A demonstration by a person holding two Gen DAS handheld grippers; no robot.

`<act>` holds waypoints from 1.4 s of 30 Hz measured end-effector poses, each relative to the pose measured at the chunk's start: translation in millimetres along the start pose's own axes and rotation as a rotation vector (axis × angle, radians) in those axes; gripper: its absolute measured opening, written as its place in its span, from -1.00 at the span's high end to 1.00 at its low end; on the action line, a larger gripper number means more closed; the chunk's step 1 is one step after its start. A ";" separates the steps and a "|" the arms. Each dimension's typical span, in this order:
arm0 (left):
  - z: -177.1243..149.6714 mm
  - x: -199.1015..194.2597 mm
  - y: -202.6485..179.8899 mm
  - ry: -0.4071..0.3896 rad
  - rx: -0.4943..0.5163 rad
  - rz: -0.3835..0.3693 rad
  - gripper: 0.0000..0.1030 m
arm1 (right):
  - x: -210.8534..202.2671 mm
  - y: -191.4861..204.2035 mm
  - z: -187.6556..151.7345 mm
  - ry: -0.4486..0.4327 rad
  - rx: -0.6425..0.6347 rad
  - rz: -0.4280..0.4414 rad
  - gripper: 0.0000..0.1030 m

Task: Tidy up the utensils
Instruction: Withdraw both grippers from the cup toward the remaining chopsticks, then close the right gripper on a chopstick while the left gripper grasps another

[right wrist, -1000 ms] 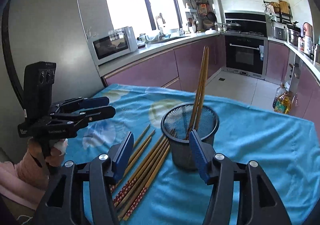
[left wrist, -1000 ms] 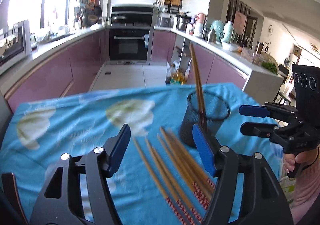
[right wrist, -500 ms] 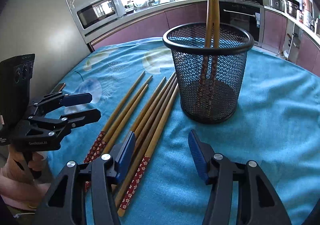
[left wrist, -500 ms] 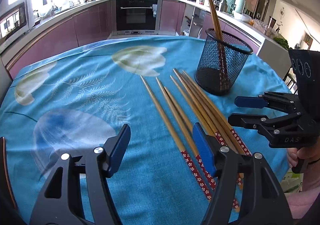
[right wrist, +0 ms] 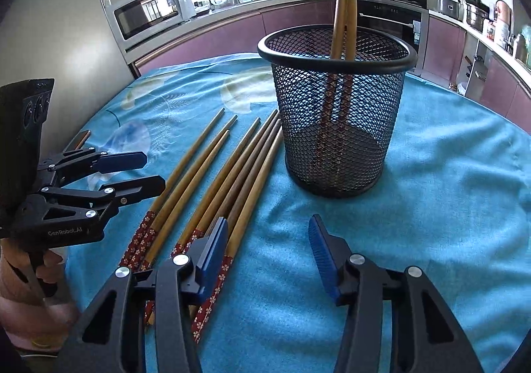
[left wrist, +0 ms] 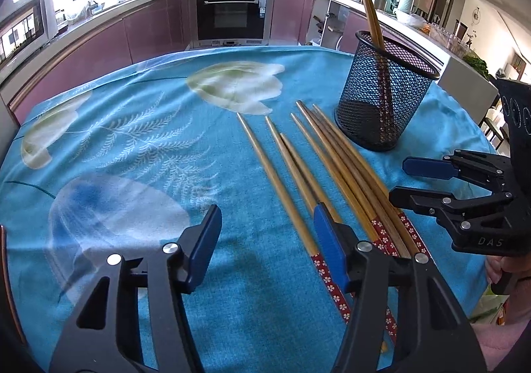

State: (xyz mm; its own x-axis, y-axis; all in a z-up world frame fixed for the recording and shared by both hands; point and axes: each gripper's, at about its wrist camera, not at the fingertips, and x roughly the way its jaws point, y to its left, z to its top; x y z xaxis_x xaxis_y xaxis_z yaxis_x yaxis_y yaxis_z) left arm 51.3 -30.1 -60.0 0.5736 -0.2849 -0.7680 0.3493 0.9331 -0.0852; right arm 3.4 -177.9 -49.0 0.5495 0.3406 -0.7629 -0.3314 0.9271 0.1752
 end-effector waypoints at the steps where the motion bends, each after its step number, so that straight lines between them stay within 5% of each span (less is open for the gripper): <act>1: -0.1 1.4 0.1 0.003 0.001 0.001 -0.08 | 0.3 0.2 0.2 0.001 -0.002 -0.002 0.07; 14: 0.8 10.5 3.1 0.033 0.015 0.011 0.00 | 3.1 4.9 3.1 0.018 -0.041 -0.059 0.11; 20: 3.7 13.5 -0.8 0.034 0.039 0.023 0.12 | 12.0 17.1 7.2 0.032 -0.098 -0.101 0.28; 28: 7.2 19.6 -0.3 0.041 0.017 0.004 0.47 | 15.8 15.6 10.2 0.029 -0.062 -0.057 0.73; 30: 6.2 19.3 1.1 0.041 0.002 -0.011 0.75 | 15.9 13.1 10.4 0.028 -0.039 -0.033 0.84; 42: 1.3 2.3 7.8 0.002 -0.077 -0.074 0.85 | -4.4 0.7 8.9 -0.039 0.055 0.084 0.89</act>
State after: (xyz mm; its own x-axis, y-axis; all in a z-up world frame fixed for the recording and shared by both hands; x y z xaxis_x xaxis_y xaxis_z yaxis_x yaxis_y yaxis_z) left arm 56.3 -23.7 -61.6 0.5467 -0.3536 -0.7590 0.3332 0.9235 -0.1902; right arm 7.6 -177.4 -40.0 0.5518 0.4222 -0.7192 -0.3354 0.9019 0.2721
